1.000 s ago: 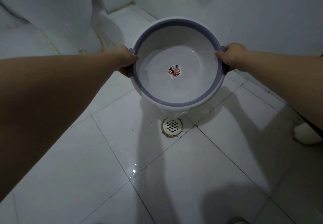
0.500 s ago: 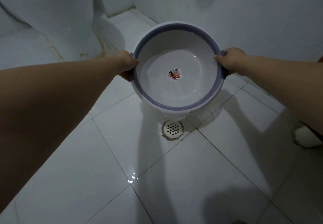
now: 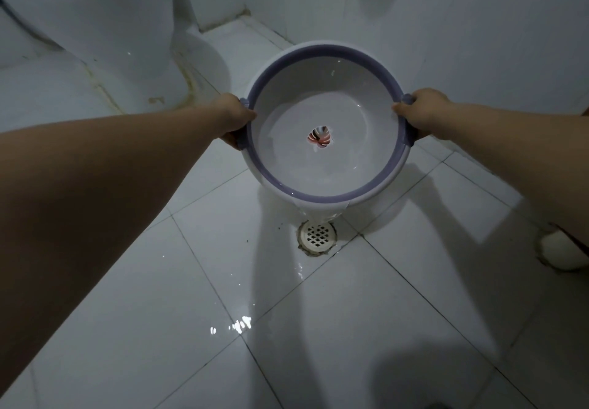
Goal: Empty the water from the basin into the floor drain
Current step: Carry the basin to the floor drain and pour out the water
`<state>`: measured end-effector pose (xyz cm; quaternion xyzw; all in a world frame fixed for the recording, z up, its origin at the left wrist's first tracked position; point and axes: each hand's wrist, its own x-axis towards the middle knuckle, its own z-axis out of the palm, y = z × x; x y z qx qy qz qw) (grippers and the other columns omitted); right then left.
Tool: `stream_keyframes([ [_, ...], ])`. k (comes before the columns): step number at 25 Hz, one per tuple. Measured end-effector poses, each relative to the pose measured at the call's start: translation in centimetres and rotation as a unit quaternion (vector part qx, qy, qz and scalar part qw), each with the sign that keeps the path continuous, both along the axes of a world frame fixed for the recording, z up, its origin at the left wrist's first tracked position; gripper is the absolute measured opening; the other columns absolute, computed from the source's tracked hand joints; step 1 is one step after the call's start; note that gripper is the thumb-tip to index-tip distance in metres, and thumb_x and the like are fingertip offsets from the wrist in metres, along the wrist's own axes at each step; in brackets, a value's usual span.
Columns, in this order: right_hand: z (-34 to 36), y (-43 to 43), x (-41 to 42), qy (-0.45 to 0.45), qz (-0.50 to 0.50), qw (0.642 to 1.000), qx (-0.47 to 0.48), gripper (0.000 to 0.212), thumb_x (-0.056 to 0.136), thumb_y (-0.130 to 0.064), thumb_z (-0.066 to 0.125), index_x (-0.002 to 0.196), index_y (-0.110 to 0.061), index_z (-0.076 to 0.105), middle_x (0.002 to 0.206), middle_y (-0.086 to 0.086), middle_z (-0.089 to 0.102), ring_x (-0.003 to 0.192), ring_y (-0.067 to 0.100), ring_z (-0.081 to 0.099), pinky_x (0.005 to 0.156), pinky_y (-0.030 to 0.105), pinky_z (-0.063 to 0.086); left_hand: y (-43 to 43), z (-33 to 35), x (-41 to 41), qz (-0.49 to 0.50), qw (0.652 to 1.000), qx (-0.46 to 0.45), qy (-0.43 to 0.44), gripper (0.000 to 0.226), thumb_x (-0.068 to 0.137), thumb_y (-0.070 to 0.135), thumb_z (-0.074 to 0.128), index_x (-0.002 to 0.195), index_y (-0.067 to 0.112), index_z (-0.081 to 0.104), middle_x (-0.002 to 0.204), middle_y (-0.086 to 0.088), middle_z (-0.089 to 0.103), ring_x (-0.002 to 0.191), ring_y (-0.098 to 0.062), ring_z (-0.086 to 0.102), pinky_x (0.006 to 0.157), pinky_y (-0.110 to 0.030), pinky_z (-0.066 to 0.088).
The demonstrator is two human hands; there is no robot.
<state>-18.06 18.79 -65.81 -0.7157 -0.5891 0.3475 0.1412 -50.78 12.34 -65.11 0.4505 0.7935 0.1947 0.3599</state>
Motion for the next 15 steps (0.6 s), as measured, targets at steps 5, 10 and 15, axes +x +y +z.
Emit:
stream_keyframes([
  [5,0.22,-0.15,-0.19,0.003,-0.004,1.000,0.003,0.045,0.096,-0.034,0.053,0.126,0.000,0.051,0.108,0.025,0.064,0.082,0.039,0.066,0.069,0.041,0.055,-0.02,0.00,-0.02,-0.002,1.000,0.000,-0.002,0.042,0.097,0.025,0.056,0.129,-0.001,0.051,0.099,-0.021,0.064,0.065,-0.032,0.067,0.069,-0.045,0.060],
  [10,0.00,-0.31,-0.13,0.003,-0.003,1.000,0.000,0.046,0.096,-0.033,0.053,0.126,0.002,0.051,0.097,0.022,0.062,0.075,0.036,0.064,0.065,0.039,0.053,-0.15,-0.25,-0.15,-0.004,1.000,-0.009,-0.001,0.042,0.096,0.027,0.056,0.128,-0.001,0.052,0.094,-0.018,0.064,0.069,-0.034,0.068,0.073,-0.048,0.060],
  [15,0.08,-0.29,-0.28,0.001,-0.001,1.000,0.000,0.046,0.096,-0.034,0.052,0.127,0.000,0.051,0.107,0.024,0.064,0.079,0.038,0.065,0.066,0.039,0.054,0.01,-0.18,-0.32,-0.006,1.000,-0.007,-0.005,0.042,0.096,0.024,0.056,0.128,-0.002,0.050,0.094,-0.019,0.063,0.064,-0.032,0.066,0.068,-0.047,0.060],
])
